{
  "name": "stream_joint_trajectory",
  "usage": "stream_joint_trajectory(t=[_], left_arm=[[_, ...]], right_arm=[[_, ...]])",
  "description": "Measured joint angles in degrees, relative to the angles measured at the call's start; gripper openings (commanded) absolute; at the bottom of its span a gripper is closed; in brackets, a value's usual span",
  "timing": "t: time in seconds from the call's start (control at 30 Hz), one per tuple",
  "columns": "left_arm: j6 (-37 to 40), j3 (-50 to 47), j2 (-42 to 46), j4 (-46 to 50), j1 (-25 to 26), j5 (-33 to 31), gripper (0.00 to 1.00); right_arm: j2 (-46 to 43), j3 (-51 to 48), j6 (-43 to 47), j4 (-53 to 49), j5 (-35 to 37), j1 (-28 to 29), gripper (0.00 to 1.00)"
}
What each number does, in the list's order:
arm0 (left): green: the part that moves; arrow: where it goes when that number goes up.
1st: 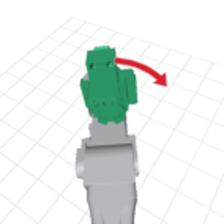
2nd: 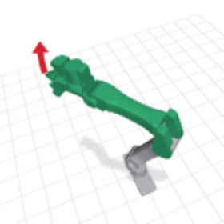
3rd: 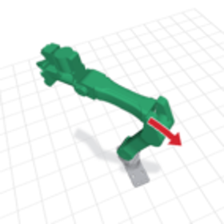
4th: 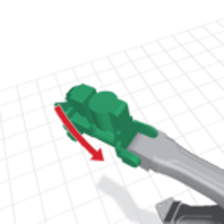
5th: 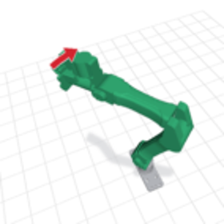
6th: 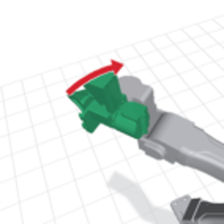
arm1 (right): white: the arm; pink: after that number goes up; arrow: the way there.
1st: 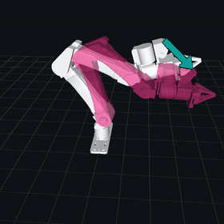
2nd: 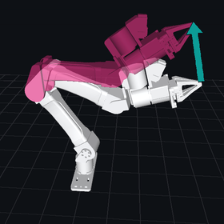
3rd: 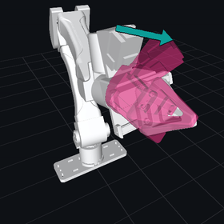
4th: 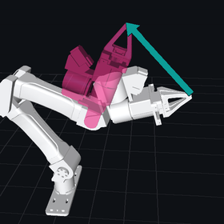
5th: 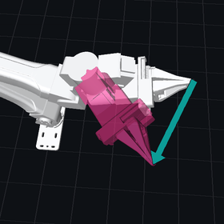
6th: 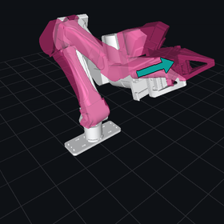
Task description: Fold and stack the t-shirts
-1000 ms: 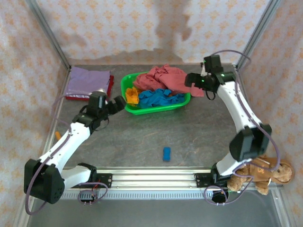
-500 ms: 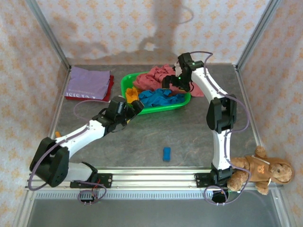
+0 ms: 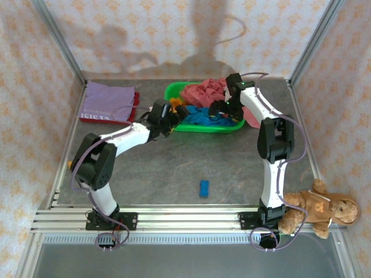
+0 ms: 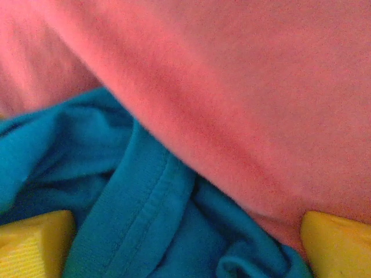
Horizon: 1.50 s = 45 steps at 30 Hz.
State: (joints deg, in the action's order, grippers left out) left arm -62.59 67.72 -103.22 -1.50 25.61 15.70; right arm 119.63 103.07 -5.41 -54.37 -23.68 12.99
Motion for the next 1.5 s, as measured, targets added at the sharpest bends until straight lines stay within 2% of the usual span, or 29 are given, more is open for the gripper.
stream_joint_trajectory(t=[0.1,0.23,0.3,0.43,0.53,0.73,0.93,1.13,1.37,1.5], left_arm=[[0.1,6.8,-5.4,1.1,-0.1,0.9,0.99],[1.1,21.4,-15.4,4.7,-0.1,4.2,0.99],[2.0,29.8,-20.9,6.6,0.3,6.3,0.99],[2.9,40.3,-27.1,9.5,2.3,9.7,0.99],[3.3,44.4,-29.1,12.0,3.7,11.6,0.99],[6.0,43.8,-27.6,15.0,4.2,12.2,0.99],[10.2,34.8,-14.9,18.5,1.1,9.1,0.99],[14.3,24.5,1.2,19.4,-1.6,5.3,0.99],[15.7,12.2,9.4,20.3,-1.6,3.2,0.99],[15.6,7.7,10.3,21.4,-1.6,3.0,0.99]], right_arm=[[-6.3,-8.0,-1.9,0.7,0.9,-0.9,0.99],[-14.7,-17.6,-5.7,1.5,1.3,-1.2,0.99],[-19.8,-22.7,-8.4,1.9,0.3,-1.2,0.99],[-28.1,-30.1,-12.5,2.1,-2.1,-0.9,0.99],[-32.9,-31.9,-14.6,1.7,-2.1,-0.7,0.99],[-37.8,-31.4,-17.1,1.6,0.2,-0.7,0.99],[-31.5,-24.6,-17.6,0.2,6.0,-0.4,0.99],[-20.6,-17.1,-20.9,1.7,10.7,-0.4,0.99],[-2.1,-3.0,-38.9,-0.4,20.1,-0.3,0.99],[3.0,0.5,-50.2,-1.9,23.5,-0.8,0.99]])
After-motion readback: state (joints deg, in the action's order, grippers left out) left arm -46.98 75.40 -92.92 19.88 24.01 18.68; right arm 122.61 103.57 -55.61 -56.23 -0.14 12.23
